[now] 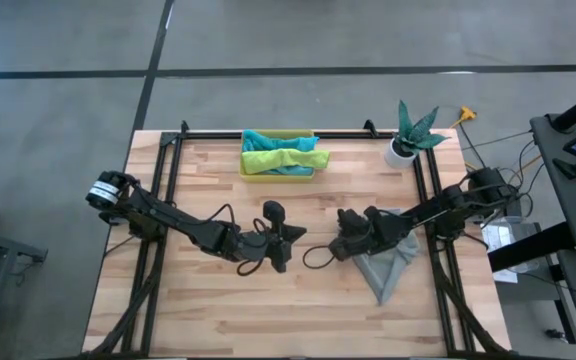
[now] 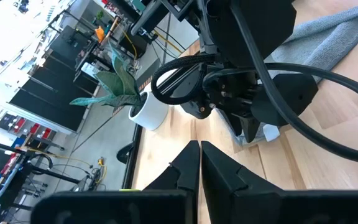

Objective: Roll microfiber towels into tight, uniform cylinder then place into a basket
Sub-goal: Roll the gray towel

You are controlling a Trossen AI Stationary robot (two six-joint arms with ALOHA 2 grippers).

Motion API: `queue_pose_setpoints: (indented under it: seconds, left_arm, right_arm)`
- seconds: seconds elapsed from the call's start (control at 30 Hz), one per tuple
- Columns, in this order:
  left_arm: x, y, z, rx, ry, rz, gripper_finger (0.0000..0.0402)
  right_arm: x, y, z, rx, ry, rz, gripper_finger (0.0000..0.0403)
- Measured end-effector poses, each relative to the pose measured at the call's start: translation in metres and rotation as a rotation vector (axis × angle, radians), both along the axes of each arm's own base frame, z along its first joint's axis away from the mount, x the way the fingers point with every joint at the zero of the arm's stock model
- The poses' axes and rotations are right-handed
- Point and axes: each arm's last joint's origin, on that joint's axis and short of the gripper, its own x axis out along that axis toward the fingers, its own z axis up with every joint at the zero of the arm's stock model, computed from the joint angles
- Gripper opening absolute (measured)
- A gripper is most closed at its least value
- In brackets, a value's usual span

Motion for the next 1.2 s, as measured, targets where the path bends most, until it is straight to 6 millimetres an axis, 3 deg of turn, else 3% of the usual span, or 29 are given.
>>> queue_pose_setpoints:
  seconds: [0.23, 0.5, 0.77, 0.97, 1.2]
  left_arm:
    - [0.0, 0.0, 0.0, 0.0, 0.0, 0.0, 0.0]
    - [0.0, 0.0, 0.0, 0.0, 0.0, 0.0, 0.0]
    - [0.0, 0.0, 0.0, 0.0, 0.001, 0.001, 0.0]
    - [-0.001, 0.0, -0.002, 0.004, 0.011, 0.001, 0.0]
    - [-0.001, -0.004, -0.006, -0.042, 0.052, -0.158, 0.0]
  right_arm:
    - [0.002, -0.002, 0.001, -0.042, 0.003, 0.037, 0.0083]
    - [0.004, -0.002, 0.001, -0.084, 0.035, 0.142, 0.0017]
    - [0.013, 0.011, 0.013, -0.111, 0.008, 0.31, 0.0009]
    - [0.02, 0.039, 0.049, -0.124, -0.116, 0.415, 0.0009]
    - [0.011, 0.1, 0.092, -0.271, -0.247, 0.612, 0.0009]
